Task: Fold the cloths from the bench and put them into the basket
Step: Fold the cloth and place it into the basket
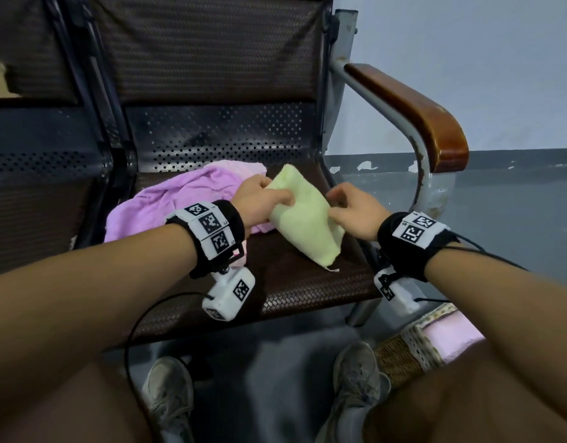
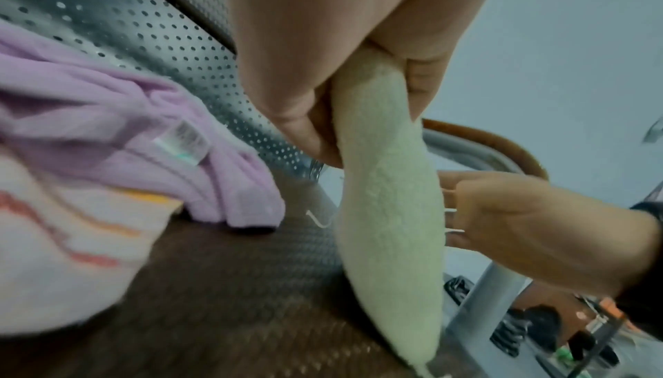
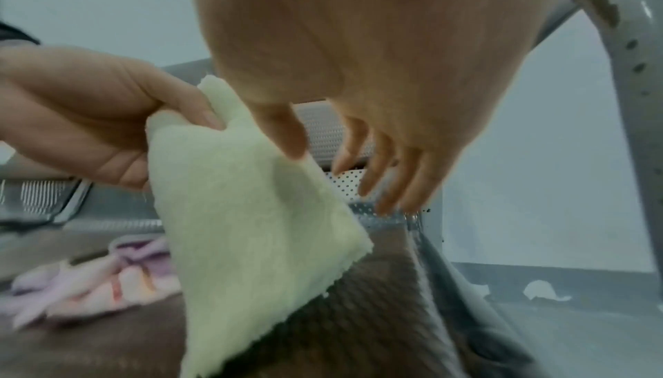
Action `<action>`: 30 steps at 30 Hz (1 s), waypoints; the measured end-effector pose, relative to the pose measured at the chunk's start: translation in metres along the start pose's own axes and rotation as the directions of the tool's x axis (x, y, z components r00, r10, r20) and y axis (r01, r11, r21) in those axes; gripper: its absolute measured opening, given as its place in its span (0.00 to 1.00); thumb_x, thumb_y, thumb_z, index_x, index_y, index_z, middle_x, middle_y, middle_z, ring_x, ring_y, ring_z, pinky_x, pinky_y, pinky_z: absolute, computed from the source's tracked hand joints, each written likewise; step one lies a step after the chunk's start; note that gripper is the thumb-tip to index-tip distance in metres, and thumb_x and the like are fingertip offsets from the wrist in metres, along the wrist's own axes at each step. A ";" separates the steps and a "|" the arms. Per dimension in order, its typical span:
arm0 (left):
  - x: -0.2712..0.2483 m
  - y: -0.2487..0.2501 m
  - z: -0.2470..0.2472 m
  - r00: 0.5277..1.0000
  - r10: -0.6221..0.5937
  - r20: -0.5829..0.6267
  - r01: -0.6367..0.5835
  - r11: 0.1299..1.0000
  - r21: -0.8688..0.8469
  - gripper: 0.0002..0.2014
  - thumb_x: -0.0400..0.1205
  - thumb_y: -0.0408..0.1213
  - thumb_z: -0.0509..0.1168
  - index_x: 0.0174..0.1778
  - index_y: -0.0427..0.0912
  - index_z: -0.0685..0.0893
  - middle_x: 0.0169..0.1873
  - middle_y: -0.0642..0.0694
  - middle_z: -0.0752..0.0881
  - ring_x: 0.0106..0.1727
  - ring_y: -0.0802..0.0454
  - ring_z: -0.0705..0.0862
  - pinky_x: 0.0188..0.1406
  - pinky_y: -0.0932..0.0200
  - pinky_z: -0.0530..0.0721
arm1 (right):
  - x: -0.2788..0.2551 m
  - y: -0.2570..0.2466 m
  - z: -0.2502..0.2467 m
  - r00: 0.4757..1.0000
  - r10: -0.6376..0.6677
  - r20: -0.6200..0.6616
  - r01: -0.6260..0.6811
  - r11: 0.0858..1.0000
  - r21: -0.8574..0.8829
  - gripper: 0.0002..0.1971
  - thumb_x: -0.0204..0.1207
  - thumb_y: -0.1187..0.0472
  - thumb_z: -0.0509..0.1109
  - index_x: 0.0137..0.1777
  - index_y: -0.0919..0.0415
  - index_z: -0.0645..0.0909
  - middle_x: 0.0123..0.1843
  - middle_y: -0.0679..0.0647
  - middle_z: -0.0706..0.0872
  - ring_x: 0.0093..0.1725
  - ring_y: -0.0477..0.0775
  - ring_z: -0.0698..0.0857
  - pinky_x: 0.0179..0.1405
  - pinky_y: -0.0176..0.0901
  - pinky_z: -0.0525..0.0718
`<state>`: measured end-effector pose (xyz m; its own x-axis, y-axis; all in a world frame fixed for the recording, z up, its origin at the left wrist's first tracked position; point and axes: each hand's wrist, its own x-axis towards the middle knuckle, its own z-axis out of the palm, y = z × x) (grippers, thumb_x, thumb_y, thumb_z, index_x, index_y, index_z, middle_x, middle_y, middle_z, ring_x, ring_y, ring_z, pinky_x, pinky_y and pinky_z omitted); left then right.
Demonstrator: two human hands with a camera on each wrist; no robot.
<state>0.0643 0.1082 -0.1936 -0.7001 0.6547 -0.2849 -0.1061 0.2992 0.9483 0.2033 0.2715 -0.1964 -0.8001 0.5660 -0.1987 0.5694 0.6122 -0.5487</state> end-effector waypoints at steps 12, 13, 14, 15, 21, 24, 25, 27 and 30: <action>-0.029 0.020 -0.008 0.969 0.224 0.108 -0.202 0.962 -0.184 0.25 0.73 0.54 0.78 0.61 0.43 0.83 0.56 0.44 0.90 0.56 0.48 0.90 0.44 0.56 0.87 | -0.048 -0.054 -0.018 0.987 -0.068 0.145 -0.042 0.763 0.646 0.16 0.76 0.62 0.78 0.63 0.64 0.85 0.56 0.54 0.93 0.55 0.54 0.92 0.51 0.45 0.89; -0.032 0.019 -0.005 0.969 0.195 0.149 -0.170 0.972 -0.163 0.30 0.72 0.58 0.77 0.62 0.44 0.81 0.58 0.46 0.89 0.57 0.49 0.89 0.46 0.55 0.86 | -0.052 -0.050 -0.025 0.989 -0.054 0.137 -0.053 0.737 0.674 0.18 0.76 0.61 0.77 0.65 0.63 0.84 0.58 0.55 0.92 0.58 0.55 0.91 0.54 0.48 0.89; -0.035 0.016 0.000 0.962 0.161 0.219 -0.137 0.983 -0.123 0.34 0.70 0.60 0.77 0.65 0.43 0.80 0.59 0.47 0.89 0.58 0.49 0.89 0.49 0.54 0.86 | -0.058 -0.045 -0.033 0.992 -0.036 0.123 -0.061 0.710 0.702 0.19 0.76 0.61 0.76 0.67 0.61 0.83 0.59 0.54 0.92 0.59 0.55 0.91 0.53 0.47 0.89; -0.037 0.011 0.007 0.944 0.123 0.306 -0.105 0.992 -0.076 0.36 0.69 0.59 0.78 0.67 0.43 0.79 0.60 0.47 0.89 0.59 0.50 0.89 0.52 0.52 0.86 | -0.063 -0.039 -0.041 0.995 -0.009 0.103 -0.069 0.684 0.726 0.19 0.77 0.60 0.75 0.68 0.59 0.82 0.59 0.54 0.92 0.59 0.54 0.91 0.50 0.46 0.89; -0.051 -0.008 0.097 0.800 0.054 0.598 -0.111 0.992 0.058 0.25 0.75 0.36 0.78 0.68 0.39 0.82 0.59 0.45 0.90 0.61 0.47 0.89 0.62 0.51 0.86 | -0.105 0.049 -0.094 0.980 0.197 0.031 -0.141 0.577 0.804 0.20 0.78 0.61 0.72 0.70 0.61 0.81 0.61 0.55 0.91 0.59 0.55 0.91 0.56 0.51 0.90; -0.059 -0.014 0.158 0.727 0.005 0.686 -0.029 0.999 0.025 0.21 0.77 0.35 0.76 0.66 0.40 0.82 0.59 0.42 0.90 0.58 0.45 0.90 0.58 0.47 0.89 | -0.138 0.115 -0.114 0.949 0.315 0.019 -0.198 0.548 0.812 0.19 0.76 0.60 0.74 0.68 0.61 0.82 0.61 0.55 0.91 0.59 0.55 0.91 0.53 0.49 0.90; -0.063 -0.018 0.178 0.698 -0.016 0.716 -0.004 1.000 0.026 0.19 0.79 0.36 0.74 0.65 0.41 0.82 0.58 0.43 0.91 0.57 0.45 0.90 0.56 0.47 0.90 | -0.150 0.139 -0.118 0.934 0.356 0.019 -0.218 0.529 0.820 0.18 0.77 0.60 0.74 0.66 0.60 0.83 0.60 0.55 0.91 0.58 0.54 0.91 0.52 0.48 0.90; -0.068 -0.029 0.221 0.676 -0.060 0.734 0.012 0.998 0.070 0.16 0.82 0.39 0.72 0.65 0.41 0.83 0.58 0.41 0.91 0.55 0.45 0.90 0.57 0.45 0.88 | -0.173 0.186 -0.117 0.890 0.455 0.018 -0.262 0.480 0.837 0.16 0.77 0.59 0.74 0.64 0.60 0.84 0.58 0.55 0.91 0.55 0.54 0.91 0.50 0.47 0.91; -0.073 -0.054 0.281 0.722 -0.127 0.680 0.009 0.985 0.173 0.16 0.85 0.40 0.69 0.62 0.32 0.85 0.58 0.33 0.89 0.50 0.42 0.88 0.56 0.44 0.86 | -0.197 0.251 -0.097 0.790 0.614 0.007 -0.315 0.396 0.862 0.17 0.78 0.58 0.73 0.66 0.61 0.82 0.56 0.57 0.87 0.50 0.55 0.89 0.43 0.44 0.89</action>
<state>0.3196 0.2398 -0.2633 -0.0120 0.9070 -0.4210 0.0115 0.4211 0.9069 0.5226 0.3671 -0.2163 -0.2837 0.8188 -0.4990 0.3148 -0.4120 -0.8550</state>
